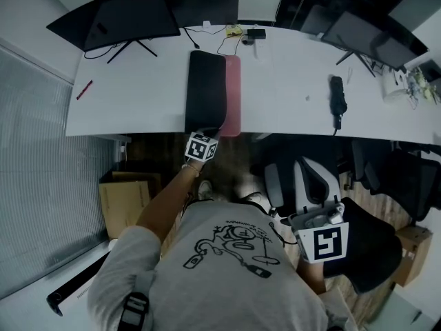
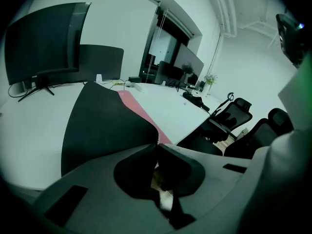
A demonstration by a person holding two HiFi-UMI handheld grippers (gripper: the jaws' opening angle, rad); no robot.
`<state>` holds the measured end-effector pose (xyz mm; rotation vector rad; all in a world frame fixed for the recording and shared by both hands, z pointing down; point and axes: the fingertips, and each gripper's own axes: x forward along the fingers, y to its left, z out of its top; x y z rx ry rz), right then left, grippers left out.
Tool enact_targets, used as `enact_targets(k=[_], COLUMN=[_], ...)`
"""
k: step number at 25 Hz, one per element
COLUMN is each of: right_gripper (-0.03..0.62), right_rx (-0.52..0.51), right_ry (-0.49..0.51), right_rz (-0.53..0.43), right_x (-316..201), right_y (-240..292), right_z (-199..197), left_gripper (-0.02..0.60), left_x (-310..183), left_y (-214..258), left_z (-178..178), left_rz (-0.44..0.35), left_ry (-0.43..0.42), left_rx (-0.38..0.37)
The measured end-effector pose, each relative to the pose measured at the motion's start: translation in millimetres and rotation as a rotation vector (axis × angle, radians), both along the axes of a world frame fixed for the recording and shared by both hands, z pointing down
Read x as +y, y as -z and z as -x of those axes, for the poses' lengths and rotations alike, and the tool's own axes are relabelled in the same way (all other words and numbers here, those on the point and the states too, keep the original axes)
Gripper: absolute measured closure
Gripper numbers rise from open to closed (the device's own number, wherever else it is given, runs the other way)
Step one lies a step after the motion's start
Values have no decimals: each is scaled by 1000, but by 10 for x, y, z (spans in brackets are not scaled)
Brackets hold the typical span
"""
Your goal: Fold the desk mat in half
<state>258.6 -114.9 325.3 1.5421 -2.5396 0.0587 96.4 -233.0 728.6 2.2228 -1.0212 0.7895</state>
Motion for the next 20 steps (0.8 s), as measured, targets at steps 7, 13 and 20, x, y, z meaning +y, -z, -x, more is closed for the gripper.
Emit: enact_targets(k=[7,13,20], right_gripper=[588,588,588], right_rx=[-3,0,3], right_ry=[-19,-30,-46], right_rz=[4,2,7], right_x=[-16,-24,-68], right_y=[-18,-17,-31], right_z=[-163,-308,-450], left_gripper=[549,549,549], left_x=[-38,-50,-79], left_y=[-29,-51,-104], left_z=[-188,-360,-515], left_rz=[6,10,18], left_ry=[-23,-43,-59], left_rx=[-5,-8,-14])
